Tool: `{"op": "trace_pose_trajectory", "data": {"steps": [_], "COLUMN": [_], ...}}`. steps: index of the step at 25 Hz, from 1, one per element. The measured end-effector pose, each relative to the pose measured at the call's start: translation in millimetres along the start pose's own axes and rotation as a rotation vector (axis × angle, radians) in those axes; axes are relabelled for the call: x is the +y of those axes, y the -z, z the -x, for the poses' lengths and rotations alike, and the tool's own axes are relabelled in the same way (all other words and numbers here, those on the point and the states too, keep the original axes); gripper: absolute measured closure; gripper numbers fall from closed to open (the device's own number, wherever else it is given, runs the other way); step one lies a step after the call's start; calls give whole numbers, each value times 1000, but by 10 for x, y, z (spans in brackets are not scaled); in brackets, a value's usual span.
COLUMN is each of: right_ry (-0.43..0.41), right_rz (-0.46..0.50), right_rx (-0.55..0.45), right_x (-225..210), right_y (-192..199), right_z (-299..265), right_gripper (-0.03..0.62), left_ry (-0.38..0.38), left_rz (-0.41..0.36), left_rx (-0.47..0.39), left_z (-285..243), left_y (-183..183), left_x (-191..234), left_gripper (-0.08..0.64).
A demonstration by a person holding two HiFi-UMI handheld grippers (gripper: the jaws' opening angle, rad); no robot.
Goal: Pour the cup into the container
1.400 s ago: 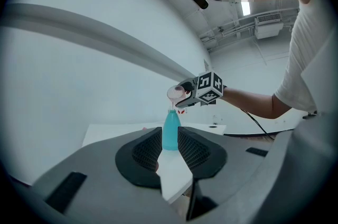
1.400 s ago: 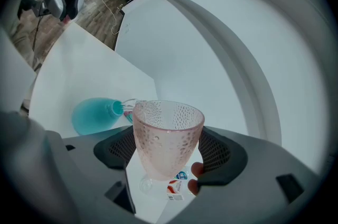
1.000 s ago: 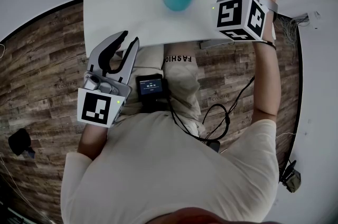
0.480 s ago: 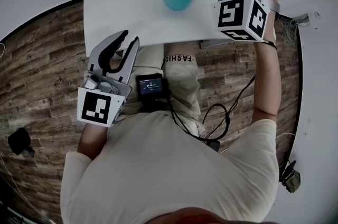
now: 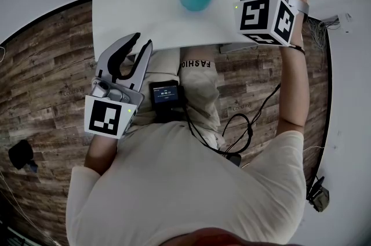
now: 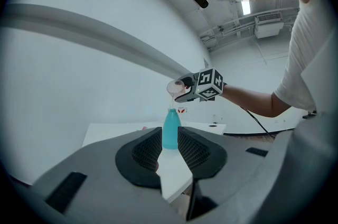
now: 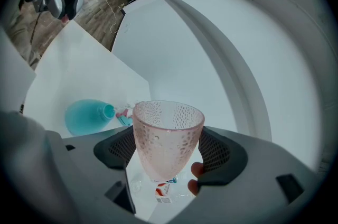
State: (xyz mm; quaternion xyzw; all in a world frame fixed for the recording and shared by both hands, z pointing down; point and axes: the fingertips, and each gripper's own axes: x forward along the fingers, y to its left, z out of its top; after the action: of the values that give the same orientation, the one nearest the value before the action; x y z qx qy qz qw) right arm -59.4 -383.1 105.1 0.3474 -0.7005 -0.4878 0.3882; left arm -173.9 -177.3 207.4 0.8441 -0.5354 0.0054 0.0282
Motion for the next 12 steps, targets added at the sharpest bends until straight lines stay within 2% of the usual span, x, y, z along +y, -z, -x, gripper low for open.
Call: {"op": "trace_pose_trajectory", "data": {"steps": [12], "right_ry": [28], "right_rz": [27], "right_rx": [2], "right_x": [-49], "right_y": [-17], "right_z": [11], "right_gripper": [219], "left_ry": [0], "left_rz": [3], "left_rx": [2], "left_z": [0], "left_y": [16], "left_x": [4], "left_gripper": [456]}}
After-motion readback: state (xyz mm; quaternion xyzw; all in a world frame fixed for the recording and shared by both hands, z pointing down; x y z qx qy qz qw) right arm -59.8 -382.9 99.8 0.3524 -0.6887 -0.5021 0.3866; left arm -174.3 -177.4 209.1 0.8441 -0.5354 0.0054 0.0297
